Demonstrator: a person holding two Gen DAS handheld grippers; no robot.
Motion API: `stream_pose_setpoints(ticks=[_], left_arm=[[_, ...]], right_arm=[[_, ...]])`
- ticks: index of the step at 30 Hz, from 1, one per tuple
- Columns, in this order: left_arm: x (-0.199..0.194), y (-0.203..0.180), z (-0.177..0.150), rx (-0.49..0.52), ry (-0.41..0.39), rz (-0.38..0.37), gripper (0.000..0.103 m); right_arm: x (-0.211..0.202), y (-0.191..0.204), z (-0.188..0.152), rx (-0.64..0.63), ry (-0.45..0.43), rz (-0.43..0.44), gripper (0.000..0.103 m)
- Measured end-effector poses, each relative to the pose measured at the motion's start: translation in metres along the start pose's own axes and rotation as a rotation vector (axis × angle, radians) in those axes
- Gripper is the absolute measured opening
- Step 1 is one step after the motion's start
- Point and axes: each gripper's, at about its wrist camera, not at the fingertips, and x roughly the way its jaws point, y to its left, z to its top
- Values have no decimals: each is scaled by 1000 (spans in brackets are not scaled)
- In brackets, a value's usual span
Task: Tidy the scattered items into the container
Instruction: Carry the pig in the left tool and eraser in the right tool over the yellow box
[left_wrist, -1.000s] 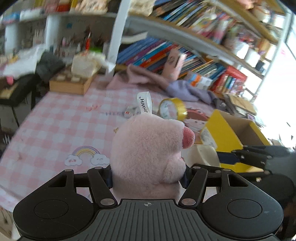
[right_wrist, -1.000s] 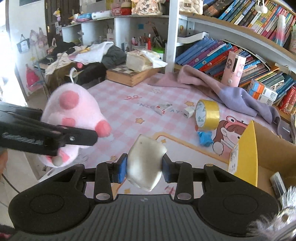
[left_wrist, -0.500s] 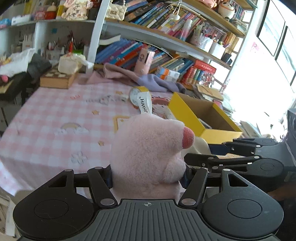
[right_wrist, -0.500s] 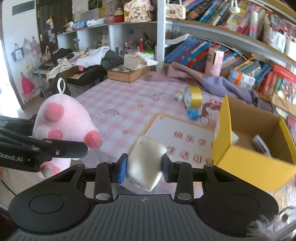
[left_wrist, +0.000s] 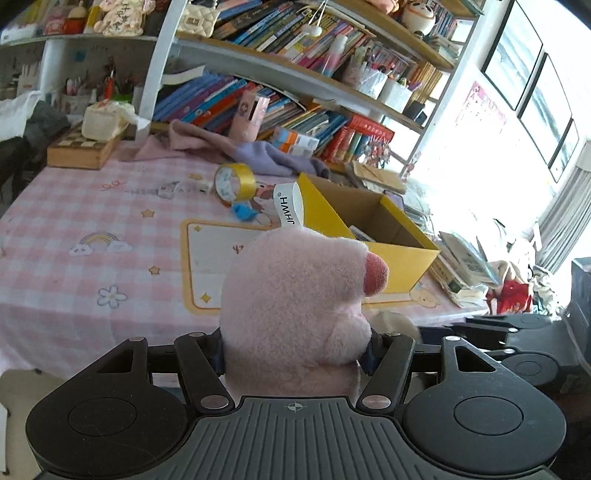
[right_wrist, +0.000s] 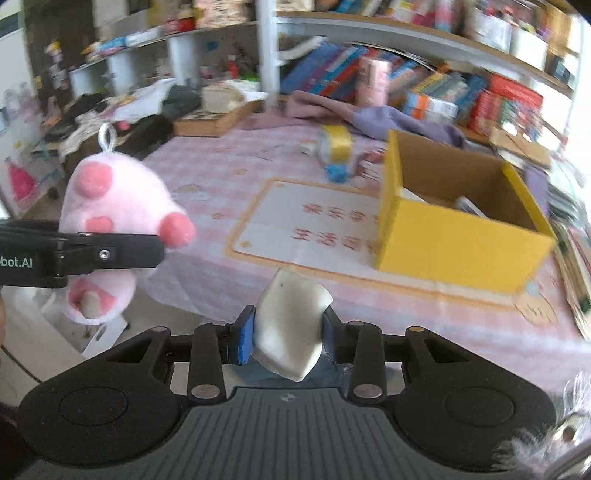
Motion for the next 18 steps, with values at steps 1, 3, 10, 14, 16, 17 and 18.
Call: stream_pose_setpoints(ticks=[1,3,10,14,16,17,18], left_arm=[[3,-2,0,16,17,-6,62],[5,-9,0,44,18,-5,62],[22,-25,-6,63,82,-59,62],[32,-33,-12,69,125,-102,62],[37,-37,-12,78,141,-116,62],[38,-39,-12,85,145,-126,63],[40,-42,-11,93,149,-137,63]], right_arm=[[-4,-4,-3,13,0,-16,34],[-9,-12,-8,66,4,-46,34],[-18,-32,-31,156,29,-105,34],[-27,-43,-46,211,39,-133,34],[-30,-50,-50,239,39,-148,34],[-31,-53,-50,248,36,-156,34],[-32,-55,-51,255,31,-163,34]])
